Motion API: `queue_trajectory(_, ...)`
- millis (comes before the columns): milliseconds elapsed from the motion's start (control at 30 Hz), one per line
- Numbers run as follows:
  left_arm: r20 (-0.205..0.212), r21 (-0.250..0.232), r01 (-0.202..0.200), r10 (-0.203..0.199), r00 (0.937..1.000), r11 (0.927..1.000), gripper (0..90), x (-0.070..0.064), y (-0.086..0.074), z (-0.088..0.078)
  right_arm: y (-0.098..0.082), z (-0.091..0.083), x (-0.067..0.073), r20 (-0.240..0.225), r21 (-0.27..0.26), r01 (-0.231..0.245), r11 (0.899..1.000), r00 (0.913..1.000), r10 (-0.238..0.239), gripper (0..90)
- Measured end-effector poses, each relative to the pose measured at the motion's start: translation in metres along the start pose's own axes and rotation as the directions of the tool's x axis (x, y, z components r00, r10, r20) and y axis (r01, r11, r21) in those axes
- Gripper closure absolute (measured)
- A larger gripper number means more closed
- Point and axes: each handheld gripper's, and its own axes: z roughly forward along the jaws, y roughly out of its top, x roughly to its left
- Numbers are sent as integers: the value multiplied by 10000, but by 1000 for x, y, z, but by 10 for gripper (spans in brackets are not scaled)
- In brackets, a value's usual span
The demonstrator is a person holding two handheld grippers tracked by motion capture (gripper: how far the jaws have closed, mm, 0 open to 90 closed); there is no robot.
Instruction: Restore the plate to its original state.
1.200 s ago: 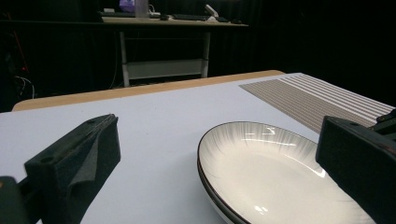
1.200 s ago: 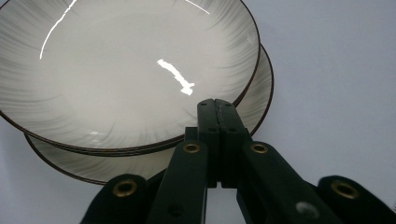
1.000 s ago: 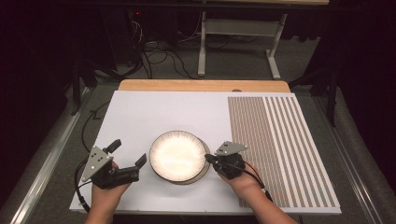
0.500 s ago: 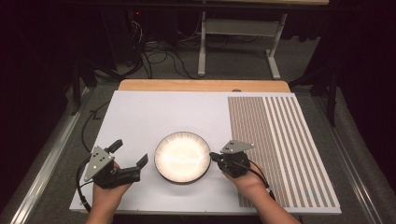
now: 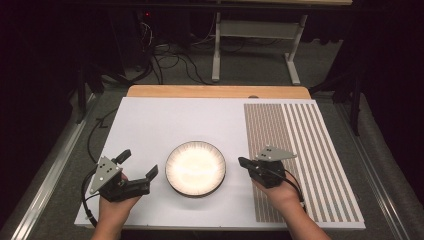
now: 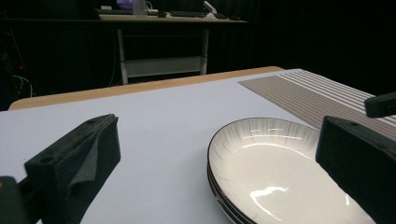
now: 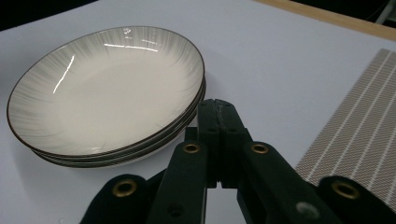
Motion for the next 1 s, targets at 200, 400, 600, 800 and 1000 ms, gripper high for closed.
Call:
queue_trajectory(200, 15, 51, -18, 18, 10000, 10000, 8, 0, -1, 1, -6, -27, -17, 267, -512, -398, 9979, 9988, 412, 856)
queue_trajectory(400, 16, 75, 2, -2, 10000, 10000, 8, 1, -1, 1, -13, -50, -28, 517, -928, -648, 9936, 9962, 698, 700)
queue_trajectory(600, 17, 57, -31, 30, 10000, 10000, 8, 2, -1, 2, -29, -76, -40, 823, -1579, -672, 9852, 9933, 809, 372)
queue_trajectory(800, 78, 33, -110, 110, 9999, 9999, 8, 0, 0, 2, -37, -84, -40, 999, -1790, -437, 9829, 9930, 623, 68)
queue_trajectory(1000, 87, 21, -144, 144, 9999, 9999, 5, -1, 1, 2, -37, -87, -32, 1372, -1982, -140, 9801, 9897, 419, 5)
